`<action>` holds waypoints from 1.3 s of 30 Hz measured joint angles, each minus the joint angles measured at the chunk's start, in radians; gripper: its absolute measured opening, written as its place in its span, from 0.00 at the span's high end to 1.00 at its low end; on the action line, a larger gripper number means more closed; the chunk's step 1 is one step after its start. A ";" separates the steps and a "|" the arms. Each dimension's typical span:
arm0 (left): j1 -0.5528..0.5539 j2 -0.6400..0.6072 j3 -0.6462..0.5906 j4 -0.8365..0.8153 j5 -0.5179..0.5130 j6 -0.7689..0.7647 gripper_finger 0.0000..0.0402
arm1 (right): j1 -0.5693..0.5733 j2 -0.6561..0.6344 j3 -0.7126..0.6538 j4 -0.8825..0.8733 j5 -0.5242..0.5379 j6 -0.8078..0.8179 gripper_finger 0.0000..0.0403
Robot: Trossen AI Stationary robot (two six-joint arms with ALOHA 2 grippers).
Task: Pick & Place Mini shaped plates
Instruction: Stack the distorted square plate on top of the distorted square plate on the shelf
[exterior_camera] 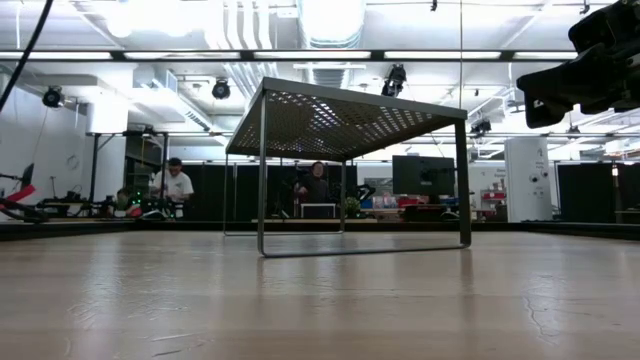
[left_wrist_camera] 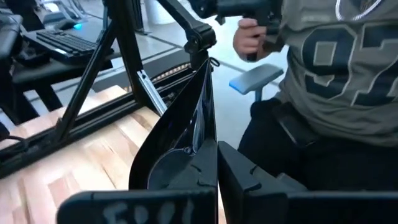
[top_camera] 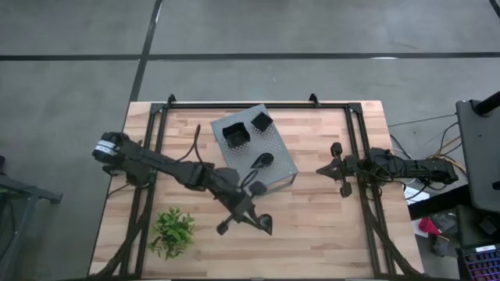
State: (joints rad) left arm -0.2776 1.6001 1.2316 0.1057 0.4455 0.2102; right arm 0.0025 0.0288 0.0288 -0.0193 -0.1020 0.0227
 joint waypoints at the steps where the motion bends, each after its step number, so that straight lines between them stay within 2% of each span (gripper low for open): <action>1: 0.009 0.000 0.000 0.002 0.018 -0.012 1.00 | 0.000 0.000 0.000 0.000 0.000 0.000 0.98; 5: 0.028 0.000 0.000 0.000 0.067 -0.043 1.00 | 0.000 0.000 0.000 0.000 0.000 0.000 0.98; 34: -0.002 0.000 -0.002 0.016 0.072 -0.126 1.00 | 0.000 0.000 0.000 0.000 0.000 0.000 0.98; 39: -0.002 0.000 -0.002 0.016 0.131 -0.114 1.00 | 0.000 0.000 0.000 0.000 0.000 0.000 0.98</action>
State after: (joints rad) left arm -0.2794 1.6001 1.2297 0.1215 0.5762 0.0959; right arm 0.0025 0.0288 0.0288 -0.0193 -0.1020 0.0227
